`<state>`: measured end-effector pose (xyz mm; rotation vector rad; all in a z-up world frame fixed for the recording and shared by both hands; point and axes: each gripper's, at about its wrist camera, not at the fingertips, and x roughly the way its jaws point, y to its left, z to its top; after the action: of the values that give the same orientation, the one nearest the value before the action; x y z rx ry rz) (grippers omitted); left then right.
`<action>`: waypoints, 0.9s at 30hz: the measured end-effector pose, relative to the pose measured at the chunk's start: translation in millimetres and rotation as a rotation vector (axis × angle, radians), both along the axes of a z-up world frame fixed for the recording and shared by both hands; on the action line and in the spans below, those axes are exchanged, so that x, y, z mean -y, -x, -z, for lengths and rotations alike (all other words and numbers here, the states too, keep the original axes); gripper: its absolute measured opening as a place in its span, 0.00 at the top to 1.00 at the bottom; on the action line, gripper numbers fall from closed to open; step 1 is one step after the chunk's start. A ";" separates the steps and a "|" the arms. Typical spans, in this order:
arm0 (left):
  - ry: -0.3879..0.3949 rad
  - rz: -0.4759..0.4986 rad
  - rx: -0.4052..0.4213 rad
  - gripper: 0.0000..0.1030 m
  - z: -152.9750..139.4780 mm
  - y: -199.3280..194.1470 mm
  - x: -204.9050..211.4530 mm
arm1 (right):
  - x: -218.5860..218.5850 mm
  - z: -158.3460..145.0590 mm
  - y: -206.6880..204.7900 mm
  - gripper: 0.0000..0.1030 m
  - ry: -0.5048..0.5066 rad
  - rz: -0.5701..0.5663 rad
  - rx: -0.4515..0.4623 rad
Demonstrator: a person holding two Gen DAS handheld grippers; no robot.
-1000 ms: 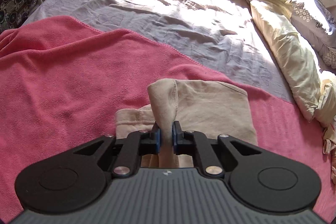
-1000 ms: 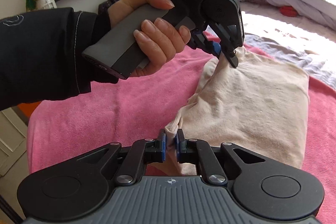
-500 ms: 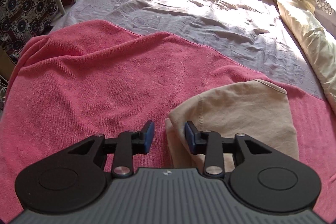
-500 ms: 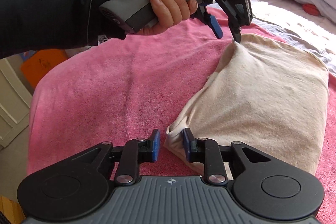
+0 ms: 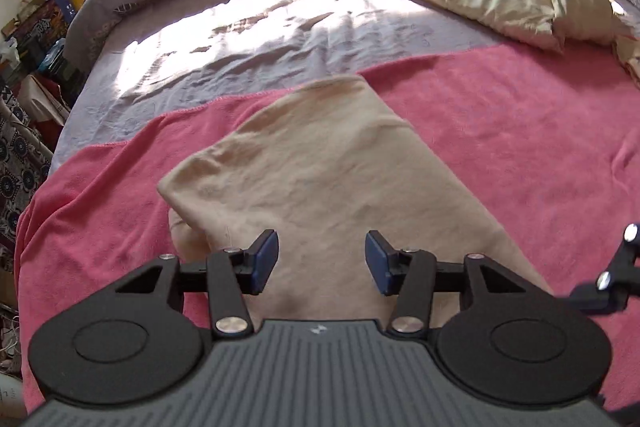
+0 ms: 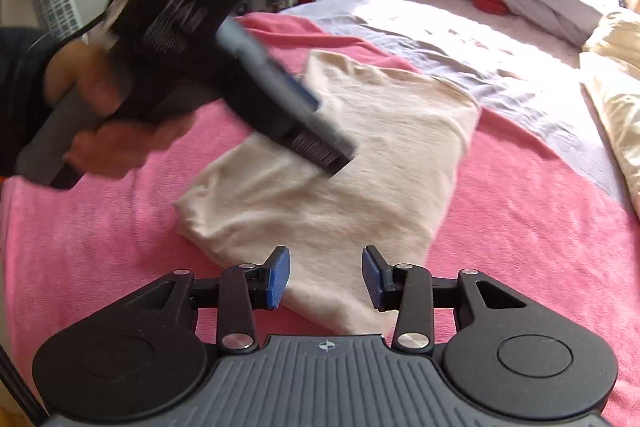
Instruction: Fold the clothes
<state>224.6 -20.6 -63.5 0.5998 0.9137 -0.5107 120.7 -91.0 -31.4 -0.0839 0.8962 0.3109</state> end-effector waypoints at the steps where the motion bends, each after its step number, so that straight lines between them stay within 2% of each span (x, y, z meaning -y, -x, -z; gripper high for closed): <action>1: -0.020 0.002 0.029 0.45 4.7 7.8 -4.7 | 4.7 5.2 -4.0 0.60 0.002 0.010 -0.005; 3: -0.029 0.008 0.101 0.44 7.0 24.8 -17.6 | 12.0 13.0 -11.2 0.60 0.019 0.026 -0.009; 6: -0.031 -0.038 0.042 0.41 4.2 29.8 -48.7 | 18.6 12.6 -17.6 0.59 0.033 0.047 0.011; 7: -0.031 -0.057 0.015 0.38 3.1 30.2 -59.3 | 23.0 9.8 -20.1 0.56 0.025 0.059 0.020; 9: -0.074 -0.113 0.005 0.35 -2.8 29.7 -69.4 | 31.1 4.7 -27.6 0.52 0.008 0.063 0.051; 13: -0.170 -0.235 0.009 0.37 -15.9 28.4 -86.7 | 23.5 3.1 -56.7 0.52 0.025 -0.014 0.117; 15: -0.190 -0.292 0.028 0.37 -23.7 27.5 -95.4 | 17.0 19.9 -68.0 0.51 0.025 -0.080 0.065; 16: -0.169 -0.307 0.030 0.38 -29.7 26.5 -97.5 | 13.6 33.0 -71.6 0.48 0.051 -0.104 0.028; 17: -0.143 -0.320 0.030 0.38 -36.2 25.5 -99.2 | 12.2 40.8 -68.0 0.46 0.072 -0.121 0.041; 22: 0.032 -0.277 0.065 0.38 -62.3 16.3 -69.2 | 12.0 15.9 -50.8 0.46 0.090 -0.100 0.071; 23: 0.072 -0.271 0.061 0.38 -64.2 11.9 -59.4 | 12.7 13.0 -44.5 0.42 0.074 -0.111 0.080; 25: 0.120 -0.274 0.029 0.37 -61.1 1.3 -39.2 | 8.5 18.7 -36.7 0.35 0.090 -0.153 0.046; 26: 0.128 -0.279 0.002 0.37 -55.1 -5.2 -29.8 | 3.2 30.5 -34.2 0.32 0.131 -0.193 0.011; 27: 0.118 -0.290 -0.038 0.37 -45.6 -12.0 -21.7 | 1.1 38.3 -30.1 0.31 0.162 -0.207 0.023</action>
<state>236.7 1.1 -17.9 0.3440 0.9802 -0.3124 150.7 -92.1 -69.6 -0.3308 0.8900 0.4286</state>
